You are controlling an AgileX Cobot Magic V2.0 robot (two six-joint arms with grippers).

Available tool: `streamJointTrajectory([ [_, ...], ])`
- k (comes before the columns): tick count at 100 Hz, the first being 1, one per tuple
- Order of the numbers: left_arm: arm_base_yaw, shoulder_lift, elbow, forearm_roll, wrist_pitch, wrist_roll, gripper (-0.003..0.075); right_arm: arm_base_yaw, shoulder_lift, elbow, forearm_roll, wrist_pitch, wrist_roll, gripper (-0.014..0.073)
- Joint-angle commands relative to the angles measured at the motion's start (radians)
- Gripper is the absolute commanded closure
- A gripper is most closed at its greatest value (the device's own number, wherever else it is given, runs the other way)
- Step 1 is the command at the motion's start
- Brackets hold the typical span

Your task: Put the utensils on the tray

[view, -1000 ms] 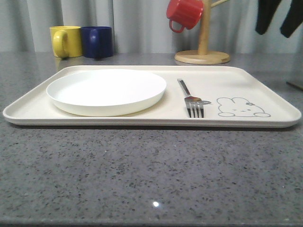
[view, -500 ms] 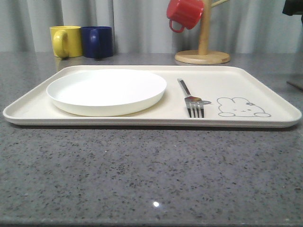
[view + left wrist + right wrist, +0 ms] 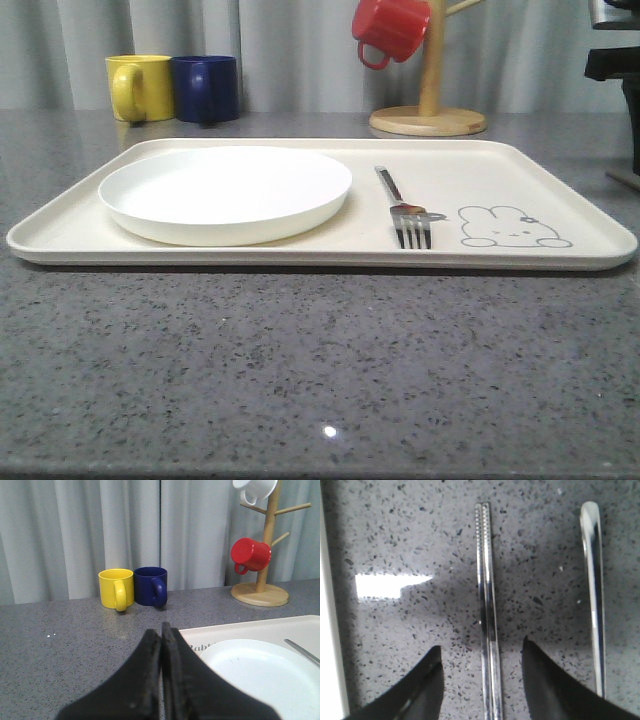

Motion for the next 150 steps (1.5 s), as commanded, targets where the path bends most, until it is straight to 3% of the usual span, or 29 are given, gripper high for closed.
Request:
streamJointTrajectory([
  [1,-0.007,0.006,-0.027,-0.003,-0.083,-0.003,0.0738,-0.005,-0.033,-0.021,-0.009,0.022,-0.015,0.0218],
  [119,-0.007,0.006,-0.027,-0.003,-0.083,-0.003,0.0738,-0.005,0.019,-0.021,-0.001,0.032,-0.026,0.0225],
  [129,-0.007,0.006,-0.027,-0.003,-0.083,-0.003,0.0738,-0.005,0.019,-0.021,-0.001,0.033,-0.026,0.0319],
  [143,-0.007,0.006,-0.027,-0.003,-0.083,-0.003,0.0738,-0.005,0.019,-0.021,-0.001,0.034,-0.023,0.0585],
  [150,-0.007,0.006,-0.027,-0.003,-0.083,-0.003,0.0738,-0.005,0.019,-0.021,-0.001,0.034,-0.022,0.0672],
])
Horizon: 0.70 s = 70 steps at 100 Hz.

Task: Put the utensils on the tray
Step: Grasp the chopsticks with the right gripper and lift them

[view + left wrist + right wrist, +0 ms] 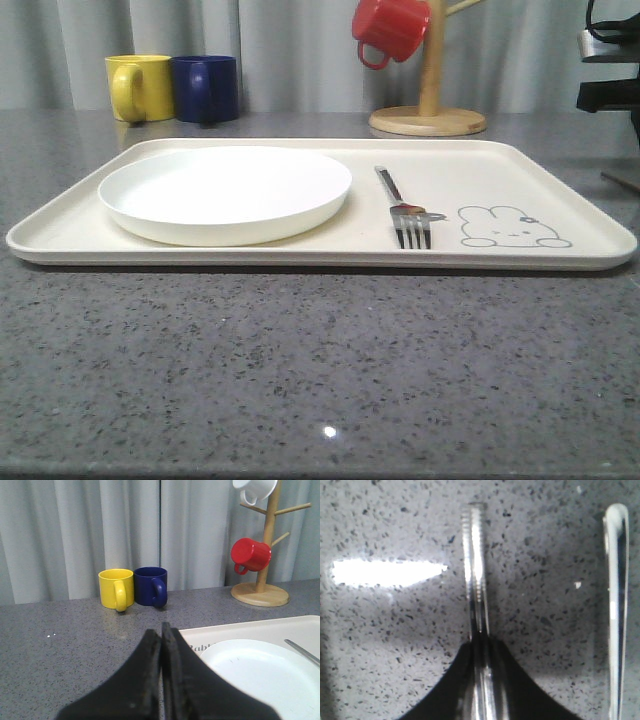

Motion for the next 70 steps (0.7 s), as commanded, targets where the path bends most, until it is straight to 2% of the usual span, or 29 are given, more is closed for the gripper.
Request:
streamJointTrajectory([
  [1,-0.007,0.006,-0.027,-0.003,-0.083,-0.003,0.0738,-0.005,-0.041,-0.021,0.001,0.04,-0.006,0.0677],
  [32,-0.007,0.006,-0.027,-0.003,-0.083,-0.003,0.0738,-0.003,-0.106,-0.028,0.013,0.046,0.06,0.0659],
  [49,-0.007,0.006,-0.027,-0.003,-0.083,-0.003,0.0738,0.019,-0.158,-0.102,0.068,0.084,0.097,0.0659],
  [70,-0.007,0.006,-0.027,-0.003,-0.083,-0.003,0.0738,0.151,-0.17,-0.189,0.079,0.084,0.22,0.0659],
])
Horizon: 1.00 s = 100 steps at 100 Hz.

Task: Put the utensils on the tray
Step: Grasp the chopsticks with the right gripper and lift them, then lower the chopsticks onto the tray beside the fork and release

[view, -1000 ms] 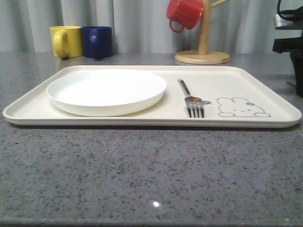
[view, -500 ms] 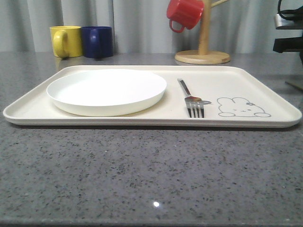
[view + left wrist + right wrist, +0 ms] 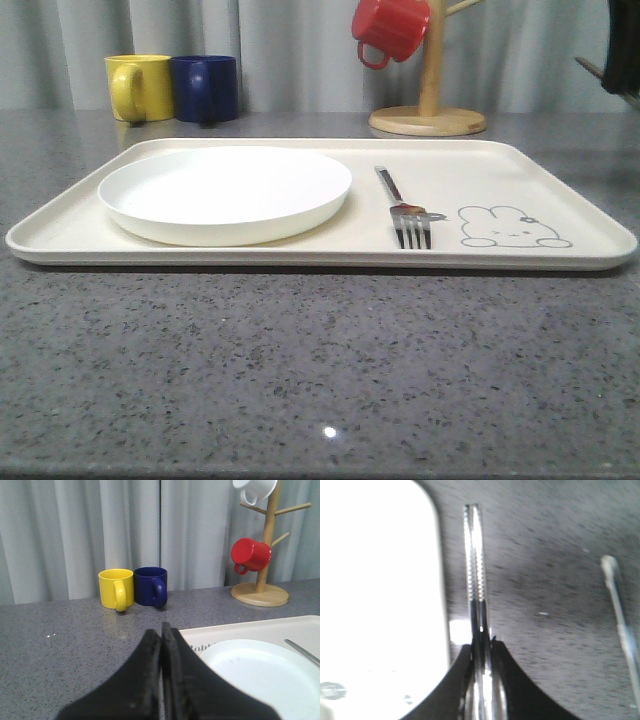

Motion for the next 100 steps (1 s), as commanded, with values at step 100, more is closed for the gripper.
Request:
streamJointTrajectory([
  [100,-0.007,0.006,-0.027,-0.003,-0.083,-0.003,0.0738,0.284,0.122,-0.045,-0.006,-0.091,0.287,0.0642],
])
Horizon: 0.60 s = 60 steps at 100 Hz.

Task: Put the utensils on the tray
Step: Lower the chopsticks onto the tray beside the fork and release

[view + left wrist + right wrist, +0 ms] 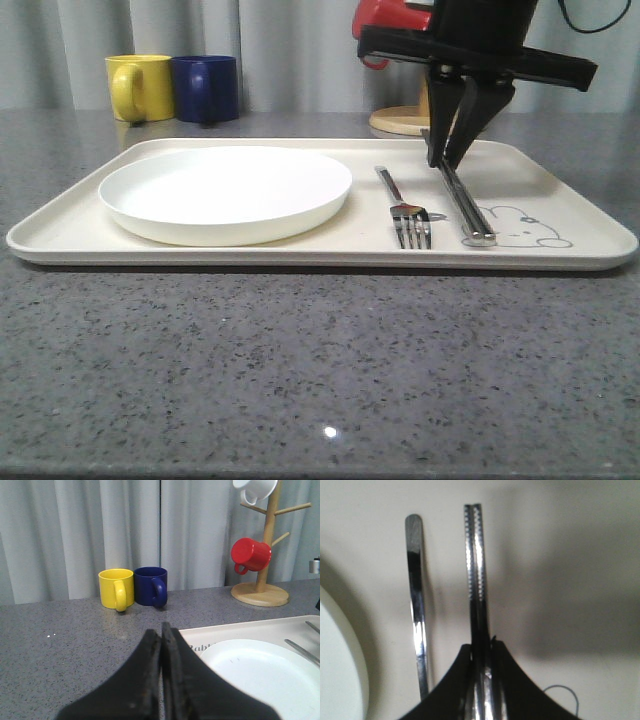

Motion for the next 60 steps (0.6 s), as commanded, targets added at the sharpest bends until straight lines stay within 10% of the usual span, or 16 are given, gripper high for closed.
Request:
streamJointTrajectory([
  [1,-0.007,0.006,-0.027,-0.003,-0.083,-0.003,0.0738,0.0,-0.036,-0.033,-0.009,-0.024,0.0,0.0636],
  [38,-0.007,0.006,-0.027,-0.003,-0.083,-0.003,0.0738,0.0,-0.022,-0.033,-0.01,-0.004,0.0,0.0313],
  [60,-0.007,0.006,-0.027,-0.003,-0.083,-0.003,0.0738,-0.002,-0.071,-0.037,-0.051,0.009,-0.017,0.0283],
])
